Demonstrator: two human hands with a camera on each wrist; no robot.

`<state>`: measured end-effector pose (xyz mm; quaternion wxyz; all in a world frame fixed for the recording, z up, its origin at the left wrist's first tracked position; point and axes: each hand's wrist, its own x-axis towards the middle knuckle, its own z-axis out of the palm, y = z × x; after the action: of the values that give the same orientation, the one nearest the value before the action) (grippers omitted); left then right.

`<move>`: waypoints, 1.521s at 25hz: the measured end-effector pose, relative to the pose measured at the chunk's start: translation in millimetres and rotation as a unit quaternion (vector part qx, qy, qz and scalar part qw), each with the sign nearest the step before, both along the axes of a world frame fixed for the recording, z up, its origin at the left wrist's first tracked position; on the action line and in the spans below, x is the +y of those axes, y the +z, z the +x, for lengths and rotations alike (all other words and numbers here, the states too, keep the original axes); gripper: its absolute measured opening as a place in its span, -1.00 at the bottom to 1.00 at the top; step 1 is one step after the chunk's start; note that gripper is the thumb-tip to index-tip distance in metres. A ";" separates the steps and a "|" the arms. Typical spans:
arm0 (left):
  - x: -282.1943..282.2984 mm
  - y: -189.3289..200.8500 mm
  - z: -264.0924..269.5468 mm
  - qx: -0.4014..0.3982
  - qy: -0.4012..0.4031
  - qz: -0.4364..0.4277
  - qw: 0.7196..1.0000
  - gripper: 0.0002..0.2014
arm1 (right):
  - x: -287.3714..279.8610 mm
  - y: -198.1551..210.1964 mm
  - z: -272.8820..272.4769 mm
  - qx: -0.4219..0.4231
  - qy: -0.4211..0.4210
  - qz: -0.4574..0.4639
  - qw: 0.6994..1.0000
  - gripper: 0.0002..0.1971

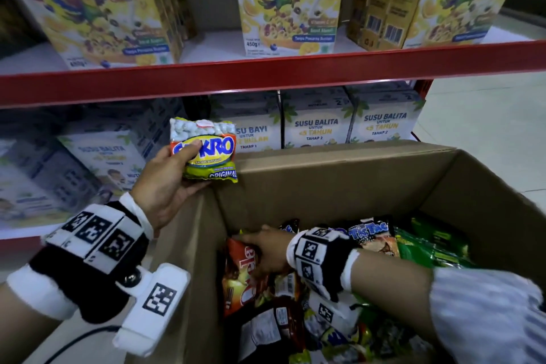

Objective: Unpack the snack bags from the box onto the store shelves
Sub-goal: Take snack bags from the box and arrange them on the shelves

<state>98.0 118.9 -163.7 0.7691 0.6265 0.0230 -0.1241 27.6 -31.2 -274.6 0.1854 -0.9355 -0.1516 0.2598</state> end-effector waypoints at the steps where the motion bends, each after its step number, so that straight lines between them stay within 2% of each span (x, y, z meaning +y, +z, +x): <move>1: -0.3 0.8 1.3 -0.009 0.007 -0.006 1.000 -0.63 | 3.3 -3.8 -1.0 -0.014 0.028 -0.020 0.999 -0.25; 4: -3.8 6.2 1.1 -0.042 0.008 -0.020 0.999 -0.66 | -2.8 8.6 -3.8 -0.050 0.013 -0.018 0.998 -0.41; 6: -7.8 11.2 -1.1 -0.080 0.017 -0.037 0.996 -0.79 | -23.5 38.7 -3.3 -0.055 -0.065 0.060 0.995 -0.48; 7: -10.0 13.3 -2.7 -0.099 0.030 -0.044 0.994 -0.86 | -37.7 57.2 -4.4 -0.040 -0.124 0.142 0.981 -0.55; 8: -13.7 15.9 -4.6 -0.114 0.038 -0.050 0.992 -0.89 | -54.0 77.4 -7.4 -0.015 -0.190 0.247 0.950 -0.62; 10: -24.5 19.6 -8.8 -0.130 0.028 -0.053 0.990 -0.87 | -86.1 113.8 -17.4 0.014 -0.296 0.425 0.855 -0.61; 11: -31.2 20.6 -11.5 -0.134 0.018 -0.050 0.990 -0.85 | -101.6 127.6 -23.3 0.002 -0.328 0.482 0.813 -0.61; 13: -45.3 21.0 -16.4 -0.133 0.004 -0.046 0.990 -0.85 | -126.6 148.2 -34.5 -0.035 -0.360 0.554 0.750 -0.62; 17: -74.9 19.8 -27.8 -0.090 -0.072 -0.054 0.992 -0.82 | -145.3 159.2 -50.1 -0.099 -0.404 0.606 0.678 -0.41; 20: -92.4 19.8 -39.5 -0.025 -0.139 -0.078 0.987 -0.74 | -137.1 152.1 -54.7 -0.116 -0.409 0.624 0.655 -0.42; 22: -100.8 19.5 -46.3 -0.011 -0.183 -0.090 0.979 -0.55 | -129.9 146.1 -57.1 -0.118 -0.402 0.623 0.660 -0.45; 26: -105.5 13.0 -54.7 -0.031 -0.267 -0.097 0.958 -0.13 | -124.3 138.3 -62.4 -0.135 -0.389 0.626 0.662 -0.54; 27: -106.1 10.2 -55.5 -0.041 -0.282 -0.085 0.955 -0.08 | -124.5 137.5 -63.4 -0.134 -0.386 0.624 0.666 -0.54; 29: -106.4 4.6 -55.0 -0.064 -0.282 -0.069 0.955 -0.15 | -127.1 137.6 -65.4 -0.121 -0.373 0.613 0.686 -0.52; 31: -102.5 2.0 -51.2 -0.085 -0.247 -0.059 0.964 -0.26 | -134.8 137.4 -66.2 -0.099 -0.350 0.559 0.745 -0.48; 33: -91.4 1.1 -45.0 -0.104 -0.218 -0.064 0.968 -0.28 | -144.8 134.6 -66.5 -0.053 -0.315 0.446 0.836 -0.53; 35: -74.4 1.0 -39.8 -0.116 -0.203 -0.056 0.971 -0.19 | -148.4 122.2 -61.5 0.013 -0.265 0.305 0.915 -0.52; 36: -65.1 0.4 -37.7 -0.120 -0.193 -0.042 0.973 -0.13 | -145.6 111.6 -56.5 0.025 -0.249 0.233 0.940 -0.44; 38: -49.4 -1.7 -33.6 -0.118 -0.179 -0.022 0.977 -0.10 | -131.6 86.8 -45.1 0.045 -0.213 0.131 0.967 -0.34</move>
<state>64.4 69.6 -165.4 0.7455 0.6136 -0.1833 -0.1848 -17.5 -162.8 -187.8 0.3639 -0.9012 0.0273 0.2337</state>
